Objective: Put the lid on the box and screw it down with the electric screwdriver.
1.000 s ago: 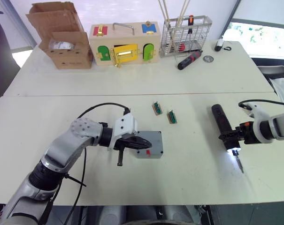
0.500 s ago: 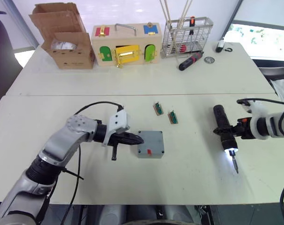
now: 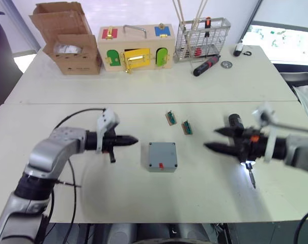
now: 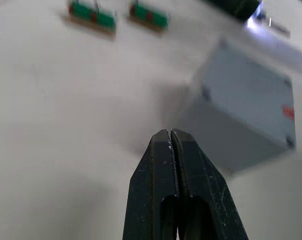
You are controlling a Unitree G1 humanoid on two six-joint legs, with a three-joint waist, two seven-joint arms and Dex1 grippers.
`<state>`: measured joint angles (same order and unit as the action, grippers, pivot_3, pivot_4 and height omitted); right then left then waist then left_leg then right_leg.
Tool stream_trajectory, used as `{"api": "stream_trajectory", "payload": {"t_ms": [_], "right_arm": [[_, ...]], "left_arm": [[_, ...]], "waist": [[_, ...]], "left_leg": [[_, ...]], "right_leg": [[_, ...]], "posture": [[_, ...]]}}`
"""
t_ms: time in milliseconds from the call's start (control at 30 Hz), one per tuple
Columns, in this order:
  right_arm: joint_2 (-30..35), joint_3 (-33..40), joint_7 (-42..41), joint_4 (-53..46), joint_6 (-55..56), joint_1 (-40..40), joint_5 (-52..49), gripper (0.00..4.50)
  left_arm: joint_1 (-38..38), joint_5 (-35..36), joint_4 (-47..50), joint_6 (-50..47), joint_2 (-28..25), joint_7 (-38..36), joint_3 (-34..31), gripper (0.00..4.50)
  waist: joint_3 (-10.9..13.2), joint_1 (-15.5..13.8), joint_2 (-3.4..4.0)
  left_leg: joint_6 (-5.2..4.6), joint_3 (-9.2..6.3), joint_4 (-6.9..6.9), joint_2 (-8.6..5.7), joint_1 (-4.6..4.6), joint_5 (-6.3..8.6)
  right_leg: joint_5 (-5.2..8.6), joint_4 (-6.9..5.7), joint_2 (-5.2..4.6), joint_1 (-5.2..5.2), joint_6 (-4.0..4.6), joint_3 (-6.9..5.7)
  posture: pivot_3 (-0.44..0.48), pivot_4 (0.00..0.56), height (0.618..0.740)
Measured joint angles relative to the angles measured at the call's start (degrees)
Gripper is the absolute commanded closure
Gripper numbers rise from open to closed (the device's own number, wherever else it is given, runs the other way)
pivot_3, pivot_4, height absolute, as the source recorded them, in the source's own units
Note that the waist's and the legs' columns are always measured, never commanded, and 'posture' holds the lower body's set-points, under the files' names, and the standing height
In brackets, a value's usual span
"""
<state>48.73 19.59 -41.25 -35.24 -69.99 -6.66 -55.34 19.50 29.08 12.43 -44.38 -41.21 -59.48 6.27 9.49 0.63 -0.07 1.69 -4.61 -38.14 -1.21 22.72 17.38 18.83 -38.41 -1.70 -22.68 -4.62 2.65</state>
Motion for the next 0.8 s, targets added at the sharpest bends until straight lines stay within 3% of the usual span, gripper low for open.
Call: {"api": "stream_trajectory", "payload": {"t_ms": [200,400,800], "right_arm": [[-4.68,-12.01,3.32,-5.90,5.73,5.90,4.31,0.03],[-5.90,-17.03,3.89,-5.93,7.24,5.34,4.72,0.03],[-10.72,-24.03,6.74,-5.09,6.01,2.15,3.94,0.03]], "left_arm": [[-4.35,-1.65,4.25,0.10,-0.83,1.23,2.74,4.50],[-3.83,-3.36,5.59,0.84,1.05,2.41,6.14,4.50],[4.62,-10.79,-7.45,9.33,8.83,2.99,10.49,4.50]], "waist": [[0.00,-0.21,-0.02],[-0.01,-0.05,-0.02],[-0.01,-0.08,-0.03]], "left_leg": [[0.14,-0.03,-0.04,-0.08,-0.23,-0.08],[0.14,-0.05,-0.01,-0.08,-0.24,-0.07],[0.14,-0.05,-0.03,-0.10,-0.23,-0.08]], "right_leg": [[-0.01,0.01,-0.08,0.26,-0.01,0.00],[-0.01,0.01,-0.05,0.24,-0.01,-0.02],[-0.01,0.00,-0.04,0.23,-0.02,-0.04]], "posture": [[0.000,0.150,0.740],[0.000,0.150,0.740],[0.000,0.150,0.740]]}}
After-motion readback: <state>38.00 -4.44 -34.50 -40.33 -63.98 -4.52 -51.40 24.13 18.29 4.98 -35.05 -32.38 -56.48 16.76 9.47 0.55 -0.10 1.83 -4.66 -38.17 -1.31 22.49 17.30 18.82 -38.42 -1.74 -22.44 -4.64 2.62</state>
